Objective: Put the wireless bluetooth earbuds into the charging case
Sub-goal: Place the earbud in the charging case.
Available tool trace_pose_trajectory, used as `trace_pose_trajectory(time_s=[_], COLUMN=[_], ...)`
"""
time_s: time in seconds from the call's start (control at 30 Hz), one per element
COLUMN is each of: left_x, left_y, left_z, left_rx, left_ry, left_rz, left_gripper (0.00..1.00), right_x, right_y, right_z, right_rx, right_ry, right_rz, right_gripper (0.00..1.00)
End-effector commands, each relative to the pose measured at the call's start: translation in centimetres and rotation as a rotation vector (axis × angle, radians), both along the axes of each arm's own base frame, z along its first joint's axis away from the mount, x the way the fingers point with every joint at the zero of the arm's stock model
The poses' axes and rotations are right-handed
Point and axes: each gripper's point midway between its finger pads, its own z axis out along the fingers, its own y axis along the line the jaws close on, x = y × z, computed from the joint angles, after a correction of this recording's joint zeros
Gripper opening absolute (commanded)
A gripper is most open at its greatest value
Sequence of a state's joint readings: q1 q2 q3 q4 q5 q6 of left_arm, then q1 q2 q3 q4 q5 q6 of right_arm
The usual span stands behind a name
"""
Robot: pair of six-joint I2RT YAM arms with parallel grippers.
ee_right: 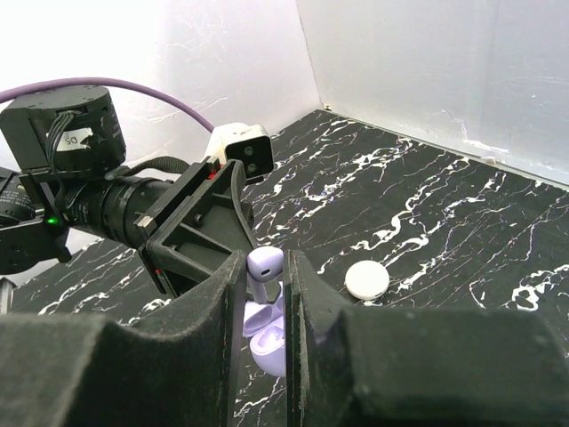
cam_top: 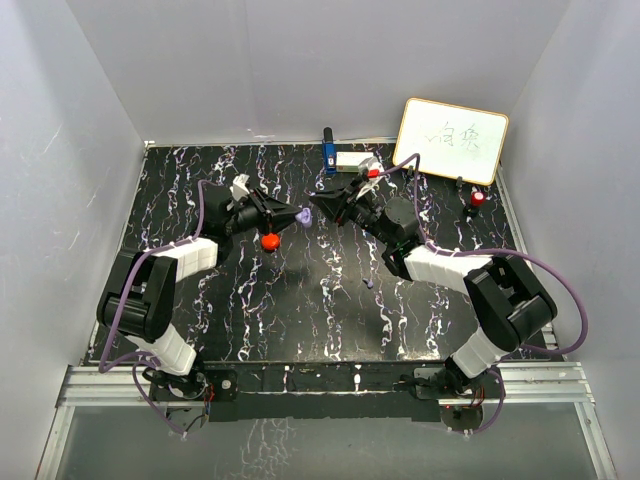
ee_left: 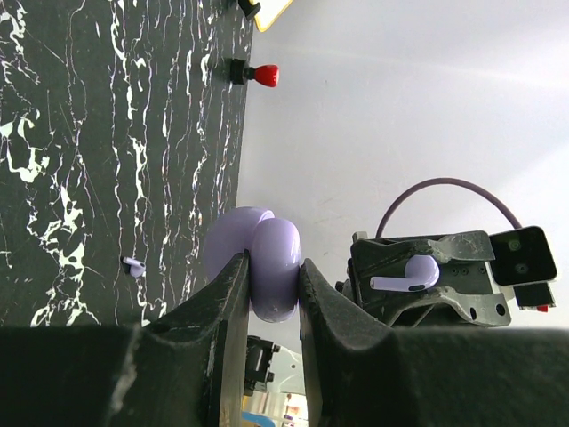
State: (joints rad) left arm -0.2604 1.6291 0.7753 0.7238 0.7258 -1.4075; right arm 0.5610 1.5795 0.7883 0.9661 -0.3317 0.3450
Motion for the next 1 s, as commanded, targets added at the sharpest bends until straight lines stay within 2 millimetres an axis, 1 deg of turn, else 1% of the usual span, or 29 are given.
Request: trace_pose_trajectory(time_s=[0.0, 0.27, 0.47, 0.97], left_x=[-0.1, 0.1, 0.1, -1.2], left_y=[-0.5, -0.7, -0.8, -1.8], left_z=[3.0, 3.8, 4.7, 5.4], left_rx=[-0.023, -0.015, -0.018, -0.017], left_ry=[-0.043, -0.039, -0.049, -0.053], left_rz=[-0.023, -0.032, -0.039, -0.078], left_gripper=[0.00, 0.00, 0.00, 0.00], right_x=[0.1, 0.0, -0.1, -0.2], right_y=[-0.2, -0.3, -0.3, -0.1], right_z=[0.7, 0.2, -0.3, -0.7], right_rx=[-0.010, -0.039, -0.049, -0.060], right_ry=[-0.072, -0.079, -0.077, -0.075], right_rz=[-0.006, -0.008, -0.007, 0.004], right_gripper=[0.00, 0.00, 0.00, 0.00])
